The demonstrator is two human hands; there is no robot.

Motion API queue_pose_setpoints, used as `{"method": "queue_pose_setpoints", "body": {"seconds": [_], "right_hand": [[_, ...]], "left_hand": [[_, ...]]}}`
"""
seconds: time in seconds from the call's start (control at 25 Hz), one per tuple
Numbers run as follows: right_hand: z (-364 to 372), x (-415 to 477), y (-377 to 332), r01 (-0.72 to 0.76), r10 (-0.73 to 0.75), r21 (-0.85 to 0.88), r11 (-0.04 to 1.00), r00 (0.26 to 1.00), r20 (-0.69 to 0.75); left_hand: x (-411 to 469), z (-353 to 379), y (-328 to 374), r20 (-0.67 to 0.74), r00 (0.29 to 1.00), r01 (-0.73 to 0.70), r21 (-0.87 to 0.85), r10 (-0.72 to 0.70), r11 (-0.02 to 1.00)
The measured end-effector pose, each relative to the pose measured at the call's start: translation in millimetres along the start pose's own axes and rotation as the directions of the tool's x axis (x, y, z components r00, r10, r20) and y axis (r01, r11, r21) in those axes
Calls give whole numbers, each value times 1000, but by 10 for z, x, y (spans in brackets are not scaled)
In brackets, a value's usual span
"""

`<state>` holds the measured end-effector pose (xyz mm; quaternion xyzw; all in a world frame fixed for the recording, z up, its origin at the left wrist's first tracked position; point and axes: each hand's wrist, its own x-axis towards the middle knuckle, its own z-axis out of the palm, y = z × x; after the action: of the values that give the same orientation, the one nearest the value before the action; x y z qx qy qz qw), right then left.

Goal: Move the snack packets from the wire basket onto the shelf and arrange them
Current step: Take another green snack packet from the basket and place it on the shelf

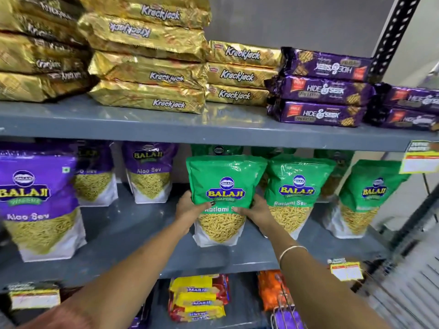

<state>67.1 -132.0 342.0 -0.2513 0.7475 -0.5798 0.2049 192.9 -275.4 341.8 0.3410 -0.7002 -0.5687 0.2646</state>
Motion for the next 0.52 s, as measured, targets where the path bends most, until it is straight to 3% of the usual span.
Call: {"method": "queue_pose_setpoints", "body": {"seconds": [0.08,0.16,0.24,0.32,0.4,0.52], "right_hand": [[-143,-46,118,-72,72,-14,997,997,24],[-359,-199,220,-172,182,-118,978,979,88],[-691,-381,406,-259,303,-246,934,939,162],[-1083,-635,601,-336,378,-243,910,913,152],[-1519,-904,947,-438,456,-238,867,889,25],[-2097,-1316,1639,-609,598,-274,744,791,-133]], "left_hand": [[-155,90,-112,-196,967,-137,130,161,982],[-430,288,-302,-323,876,-260,311,359,914],[-765,625,-455,-245,838,-384,372,488,845],[-1039,1074,-592,-22,833,-511,352,553,784],[-1245,1630,-678,253,873,-473,227,417,852],[-1544,2573,-872,517,856,-147,241,1,959]]}}
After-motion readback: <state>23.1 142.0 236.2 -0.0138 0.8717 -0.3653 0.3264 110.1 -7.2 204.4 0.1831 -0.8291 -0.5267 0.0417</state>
